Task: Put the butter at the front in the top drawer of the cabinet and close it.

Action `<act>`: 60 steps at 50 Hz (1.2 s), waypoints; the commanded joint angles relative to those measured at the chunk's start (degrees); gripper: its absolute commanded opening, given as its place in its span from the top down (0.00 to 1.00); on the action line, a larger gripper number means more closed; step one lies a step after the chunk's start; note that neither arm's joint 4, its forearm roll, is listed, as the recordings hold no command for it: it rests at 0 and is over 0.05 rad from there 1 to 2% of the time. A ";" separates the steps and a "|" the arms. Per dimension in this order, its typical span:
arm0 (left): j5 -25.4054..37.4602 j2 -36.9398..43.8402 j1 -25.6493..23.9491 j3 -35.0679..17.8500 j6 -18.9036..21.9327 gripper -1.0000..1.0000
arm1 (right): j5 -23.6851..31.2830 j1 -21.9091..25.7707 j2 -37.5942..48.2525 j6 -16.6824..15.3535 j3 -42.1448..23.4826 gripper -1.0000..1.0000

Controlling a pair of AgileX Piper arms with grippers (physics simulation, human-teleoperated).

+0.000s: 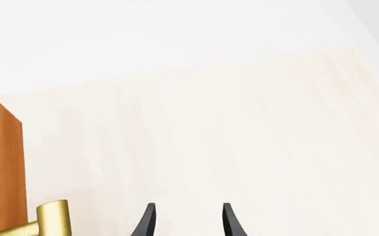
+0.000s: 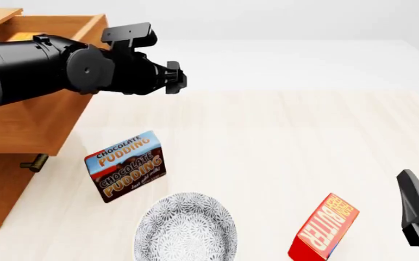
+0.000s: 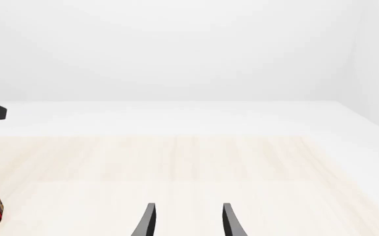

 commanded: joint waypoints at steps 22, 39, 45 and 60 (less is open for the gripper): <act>-0.33 -4.41 6.53 4.90 0.94 0.00 | 0.04 0.00 -0.08 0.00 0.02 0.00; -0.36 -5.61 8.92 5.69 1.82 0.00 | 0.08 0.01 -0.09 -0.04 -0.02 0.00; 0.25 -6.02 10.34 5.47 2.20 0.00 | 0.04 0.01 -0.06 -0.02 -0.02 0.00; 2.56 -7.49 14.68 5.19 3.82 0.00 | 0.11 0.01 -0.10 -0.03 -0.04 0.00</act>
